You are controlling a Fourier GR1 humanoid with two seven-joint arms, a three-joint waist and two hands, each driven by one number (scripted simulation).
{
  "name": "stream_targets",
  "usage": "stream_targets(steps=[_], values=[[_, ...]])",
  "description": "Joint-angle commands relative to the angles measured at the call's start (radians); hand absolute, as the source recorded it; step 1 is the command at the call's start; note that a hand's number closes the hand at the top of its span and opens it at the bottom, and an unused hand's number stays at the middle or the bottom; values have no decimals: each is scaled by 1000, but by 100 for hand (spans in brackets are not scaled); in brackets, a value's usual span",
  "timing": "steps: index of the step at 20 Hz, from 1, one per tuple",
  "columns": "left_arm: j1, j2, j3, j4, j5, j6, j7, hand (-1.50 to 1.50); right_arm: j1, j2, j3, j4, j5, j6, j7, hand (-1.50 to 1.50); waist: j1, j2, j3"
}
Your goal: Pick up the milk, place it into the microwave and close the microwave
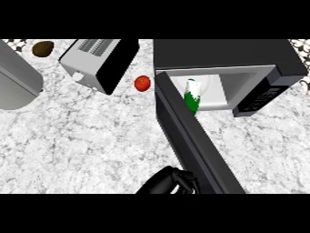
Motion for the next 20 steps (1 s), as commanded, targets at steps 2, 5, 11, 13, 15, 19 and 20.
stream_targets(steps=[2, 5, 11, 13, 15, 19, 20], values=[[-119, -5, -145, 23, 127, 135, 92, 150, 38, -2, 53, -125, -57, 152, -48, -150, -24, 1, 0], [-153, -5, -220, 40, 151, 241, 86, 150, 25, -52, 48, -203, -154, 168, 51, -150, -35, 2, -2], [-274, -5, -258, 93, 238, 377, 77, 150, 10, -83, 60, -313, -198, 151, 108, -150, -77, 10, -3], [-322, -4, -272, 69, 263, 432, 109, 150, 16, -75, 79, -354, -199, 128, 135, -150, -89, 8, -3], [-364, -4, -243, 103, 301, 446, 103, 150, -1, -85, 102, -378, -214, 127, 175, -150, -96, 18, -4], [-420, -5, -237, 117, 337, 547, 83, 150, -2, -117, 102, -422, -267, 132, 224, -150, -110, 21, -4], [-432, -5, -222, 112, 368, 566, 92, 150, -7, -113, 107, -432, -266, 120, 234, -150, -114, 23, -4]])
